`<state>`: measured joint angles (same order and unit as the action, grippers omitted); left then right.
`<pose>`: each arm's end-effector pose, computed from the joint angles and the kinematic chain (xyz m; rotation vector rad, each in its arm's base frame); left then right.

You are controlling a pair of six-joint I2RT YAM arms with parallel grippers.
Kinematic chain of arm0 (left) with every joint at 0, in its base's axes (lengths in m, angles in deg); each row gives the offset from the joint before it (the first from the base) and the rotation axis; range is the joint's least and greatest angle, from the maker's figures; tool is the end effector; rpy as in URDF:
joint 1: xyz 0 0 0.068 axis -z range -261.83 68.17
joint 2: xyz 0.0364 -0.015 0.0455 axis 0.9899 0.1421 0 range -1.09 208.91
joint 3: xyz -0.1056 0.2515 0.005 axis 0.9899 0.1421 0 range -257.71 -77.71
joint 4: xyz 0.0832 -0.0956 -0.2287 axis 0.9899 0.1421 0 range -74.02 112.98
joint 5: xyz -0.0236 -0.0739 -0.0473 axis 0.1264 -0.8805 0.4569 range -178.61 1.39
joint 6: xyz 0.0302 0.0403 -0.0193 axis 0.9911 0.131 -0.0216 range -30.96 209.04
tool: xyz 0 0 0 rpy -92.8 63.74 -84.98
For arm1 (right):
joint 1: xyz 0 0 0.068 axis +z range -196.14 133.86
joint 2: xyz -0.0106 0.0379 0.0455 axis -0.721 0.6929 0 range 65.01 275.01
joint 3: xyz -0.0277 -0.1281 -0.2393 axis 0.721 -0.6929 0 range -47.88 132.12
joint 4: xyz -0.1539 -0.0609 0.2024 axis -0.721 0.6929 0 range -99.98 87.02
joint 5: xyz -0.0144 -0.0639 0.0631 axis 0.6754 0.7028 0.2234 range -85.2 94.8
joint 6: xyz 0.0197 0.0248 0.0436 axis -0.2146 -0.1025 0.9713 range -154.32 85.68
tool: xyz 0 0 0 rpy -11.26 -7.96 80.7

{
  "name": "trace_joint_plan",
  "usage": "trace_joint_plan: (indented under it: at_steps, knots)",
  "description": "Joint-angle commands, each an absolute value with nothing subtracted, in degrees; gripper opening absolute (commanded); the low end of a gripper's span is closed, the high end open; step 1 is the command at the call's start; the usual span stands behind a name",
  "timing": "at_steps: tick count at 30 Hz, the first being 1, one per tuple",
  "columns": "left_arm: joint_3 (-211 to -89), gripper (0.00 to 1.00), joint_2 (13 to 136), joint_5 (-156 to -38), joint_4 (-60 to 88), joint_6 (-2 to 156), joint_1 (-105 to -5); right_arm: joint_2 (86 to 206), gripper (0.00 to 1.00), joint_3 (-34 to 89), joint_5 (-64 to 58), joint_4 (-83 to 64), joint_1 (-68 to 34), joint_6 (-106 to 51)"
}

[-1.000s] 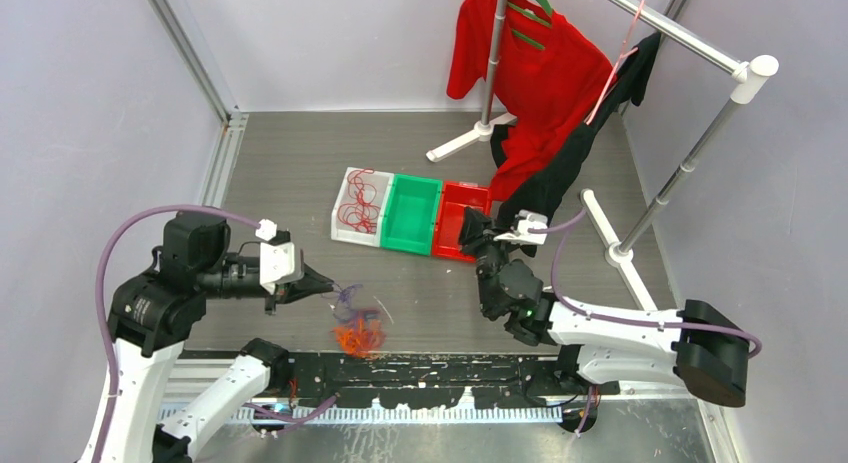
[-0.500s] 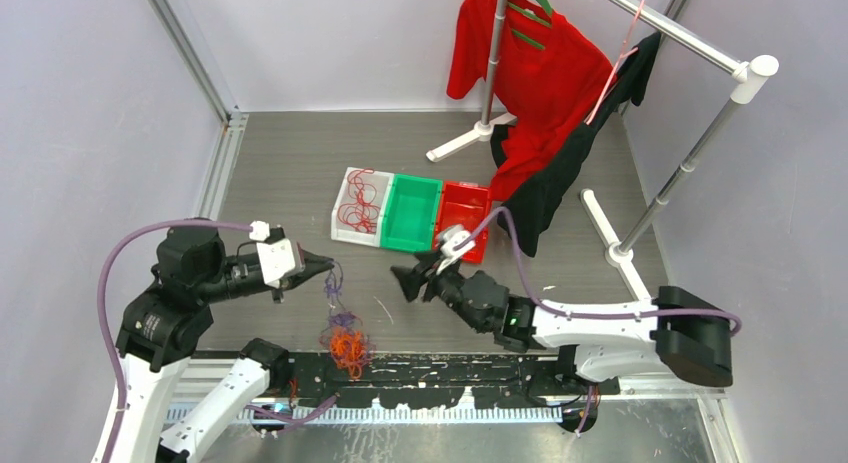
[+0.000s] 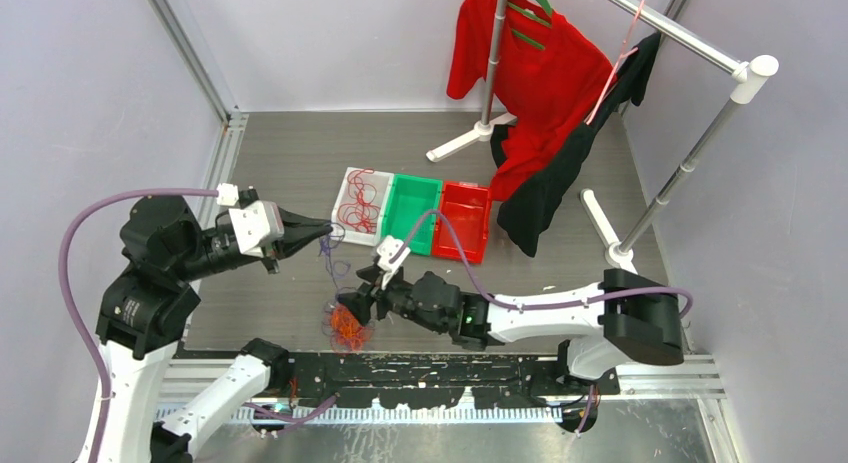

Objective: Untangle the cables

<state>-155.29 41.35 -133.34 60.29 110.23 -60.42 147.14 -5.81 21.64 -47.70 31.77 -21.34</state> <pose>0.0737 -0.0558 0.4659 1.1262 1.3134 -0.6745 0.0767 0.3088 0.2589 -0.7025 1.5502 0.9776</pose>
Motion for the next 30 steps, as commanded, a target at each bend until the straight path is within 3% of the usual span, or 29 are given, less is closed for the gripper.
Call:
trace_joint_plan:
  at_steps: [1, 20, 25, 30]
  knots:
    - [-160.0, 0.0, 43.0, -135.6, 55.5, 107.7, -60.3, 151.0, 0.67, -0.1, 21.6, -47.9, 31.8, -22.0]
    - [-180.4, 0.0, 51.1, -128.9, 37.8, 106.1, -60.3, 159.0, 0.58, -7.3, 39.6, -50.5, 31.5, -22.0]
    - [-180.7, 0.0, 51.3, -131.3, 42.3, 104.9, -60.3, 150.5, 0.59, -11.3, 43.2, -51.2, 29.6, -22.4]
    - [-171.5, 0.0, 47.2, -132.8, 45.1, 104.3, -60.3, 135.3, 0.64, -11.6, 38.0, -44.8, 26.5, -23.1]
